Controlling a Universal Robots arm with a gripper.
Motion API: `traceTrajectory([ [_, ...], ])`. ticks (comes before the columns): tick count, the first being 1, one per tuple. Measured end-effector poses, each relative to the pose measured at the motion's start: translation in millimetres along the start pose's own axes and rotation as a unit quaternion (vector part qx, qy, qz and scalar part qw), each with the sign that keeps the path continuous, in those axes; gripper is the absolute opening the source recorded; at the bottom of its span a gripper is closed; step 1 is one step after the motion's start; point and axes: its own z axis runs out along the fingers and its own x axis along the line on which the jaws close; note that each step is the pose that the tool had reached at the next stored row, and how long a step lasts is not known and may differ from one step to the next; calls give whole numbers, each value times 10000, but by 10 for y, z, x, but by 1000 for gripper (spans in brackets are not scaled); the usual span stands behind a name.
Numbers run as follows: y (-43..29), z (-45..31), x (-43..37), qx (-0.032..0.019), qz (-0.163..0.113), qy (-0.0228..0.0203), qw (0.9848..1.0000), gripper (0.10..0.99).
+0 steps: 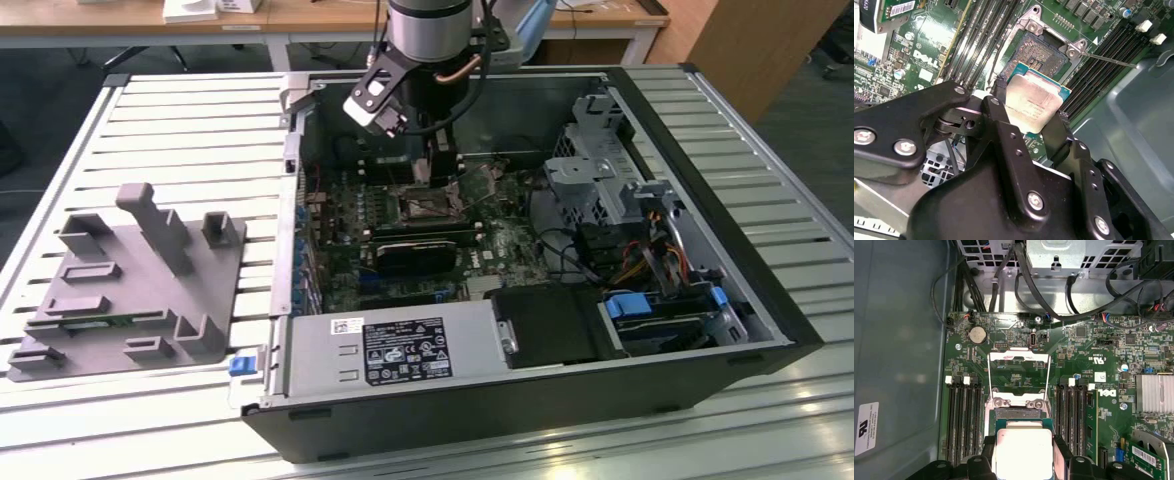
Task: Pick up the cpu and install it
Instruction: 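Place the cpu into insertion slot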
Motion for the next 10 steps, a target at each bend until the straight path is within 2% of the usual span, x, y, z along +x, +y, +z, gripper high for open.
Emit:
traceTrajectory([
  [10, -4, 40, -2, 0, 0, 0, 10000, 537],
])
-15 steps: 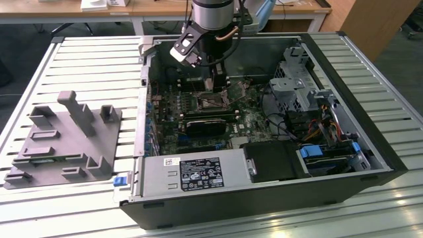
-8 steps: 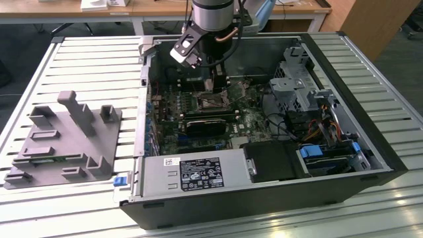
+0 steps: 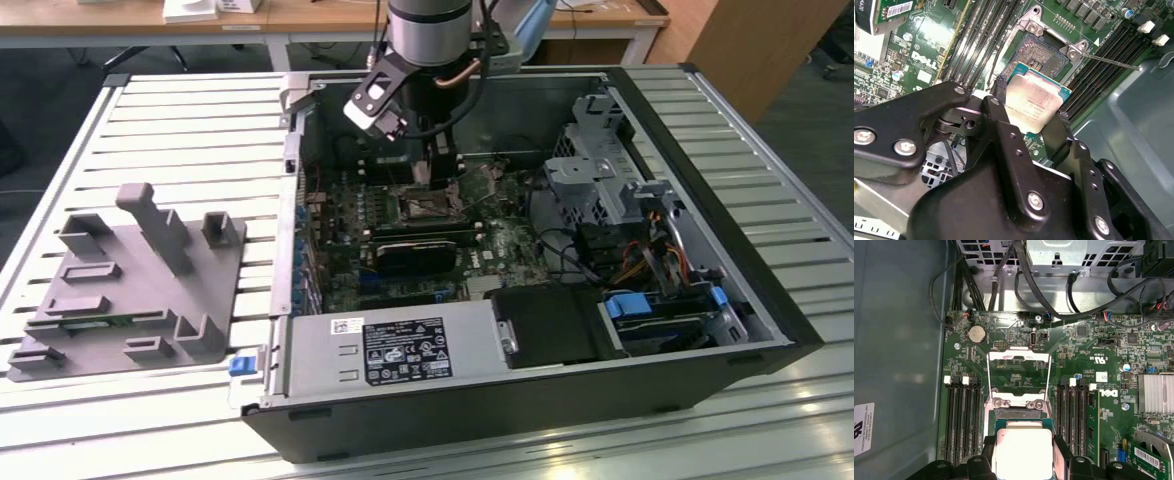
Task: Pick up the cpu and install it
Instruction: 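Place the cpu into insertion slot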
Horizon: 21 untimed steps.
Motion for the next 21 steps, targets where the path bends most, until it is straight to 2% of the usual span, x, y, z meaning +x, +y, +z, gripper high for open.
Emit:
traceTrajectory([
  [21, -13, 139, -6, -1, 35, -14, 10000, 537],
])
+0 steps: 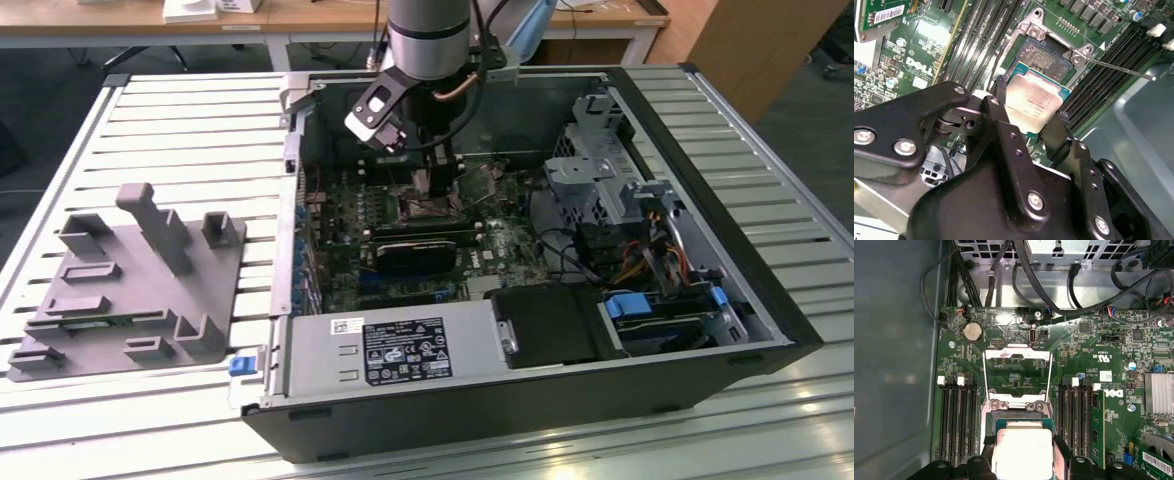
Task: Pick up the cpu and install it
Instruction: 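Place the cpu into insertion slot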
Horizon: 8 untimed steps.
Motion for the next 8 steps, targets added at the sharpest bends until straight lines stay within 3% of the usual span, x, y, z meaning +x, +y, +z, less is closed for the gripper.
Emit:
traceTrajectory([
  [8, -3, 34, -1, -1, 8, 0, 10000, 537],
])
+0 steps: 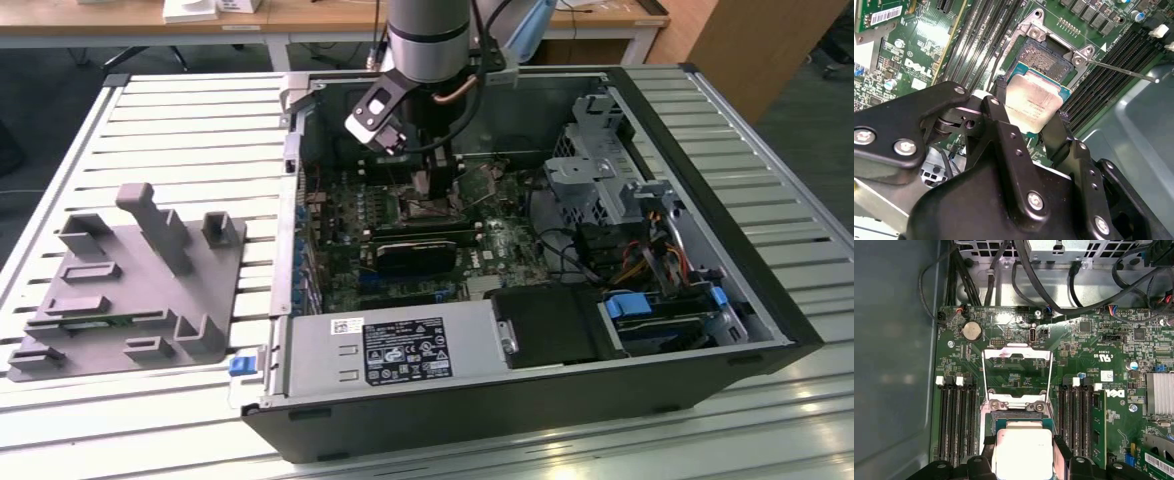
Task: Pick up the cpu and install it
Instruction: 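Place the cpu into insertion slot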
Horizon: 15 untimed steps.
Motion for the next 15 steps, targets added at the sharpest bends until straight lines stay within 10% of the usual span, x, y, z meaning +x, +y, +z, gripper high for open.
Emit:
traceTrajectory([
  [15, -11, 109, -5, 0, 14, -2, 10000, 537],
])
